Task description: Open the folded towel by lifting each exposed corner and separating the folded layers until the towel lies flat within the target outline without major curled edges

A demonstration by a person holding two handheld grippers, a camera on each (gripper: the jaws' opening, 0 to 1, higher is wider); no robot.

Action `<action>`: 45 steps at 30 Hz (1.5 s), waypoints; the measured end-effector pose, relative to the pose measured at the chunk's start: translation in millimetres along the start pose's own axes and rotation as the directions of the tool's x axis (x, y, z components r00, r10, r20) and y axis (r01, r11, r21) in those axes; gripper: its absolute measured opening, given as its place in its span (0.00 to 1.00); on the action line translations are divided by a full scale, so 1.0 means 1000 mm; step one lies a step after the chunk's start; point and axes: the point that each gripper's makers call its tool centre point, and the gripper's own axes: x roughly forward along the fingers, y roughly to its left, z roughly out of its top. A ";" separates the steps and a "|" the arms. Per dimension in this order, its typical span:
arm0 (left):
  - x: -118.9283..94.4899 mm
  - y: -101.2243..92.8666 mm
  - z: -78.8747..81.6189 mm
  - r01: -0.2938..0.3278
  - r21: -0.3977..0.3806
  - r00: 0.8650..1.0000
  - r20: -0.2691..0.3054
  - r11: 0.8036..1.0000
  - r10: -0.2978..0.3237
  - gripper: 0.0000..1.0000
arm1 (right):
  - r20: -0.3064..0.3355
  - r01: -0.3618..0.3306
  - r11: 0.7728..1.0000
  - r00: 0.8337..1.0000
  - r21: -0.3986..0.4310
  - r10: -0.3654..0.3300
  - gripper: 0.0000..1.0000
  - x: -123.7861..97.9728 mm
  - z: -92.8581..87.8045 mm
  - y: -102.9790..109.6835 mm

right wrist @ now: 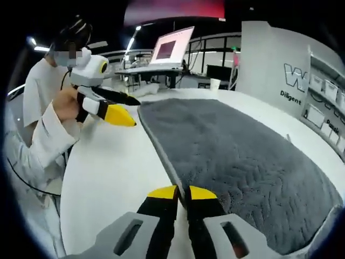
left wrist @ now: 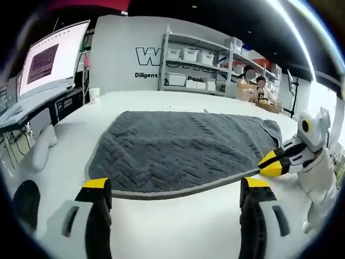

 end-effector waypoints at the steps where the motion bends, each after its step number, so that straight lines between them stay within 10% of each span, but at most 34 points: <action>1: -0.001 0.004 0.002 -0.015 -0.002 1.000 0.011 1.000 0.015 0.95 | 0.006 0.002 1.000 1.000 -0.007 -0.002 0.00 0.000 0.000 0.000; 10: -0.010 0.051 0.012 -0.199 0.014 0.979 0.042 0.980 0.199 0.81 | 0.202 0.128 0.990 0.970 0.057 -0.137 0.32 -0.027 0.023 -0.012; 19: -0.006 0.079 0.006 -0.293 -0.027 0.955 0.029 0.956 0.294 0.61 | 0.167 0.200 0.978 0.964 0.065 -0.209 0.76 -0.054 0.006 -0.024; 28: 0.000 0.108 -0.002 -0.400 -0.034 0.916 0.017 0.916 0.401 0.40 | 0.145 0.264 0.955 0.948 0.139 -0.283 0.83 -0.070 -0.007 -0.045; 37: 0.009 0.113 -0.010 -0.421 -0.014 0.907 -0.003 0.907 0.421 0.11 | 0.136 0.280 0.946 0.943 0.161 -0.302 0.83 -0.076 -0.013 -0.053; 45: 0.009 0.113 -0.010 -0.431 0.041 0.902 -0.013 0.902 0.432 0.07 | 0.104 0.296 0.940 0.943 0.168 -0.315 0.84 -0.079 -0.022 -0.058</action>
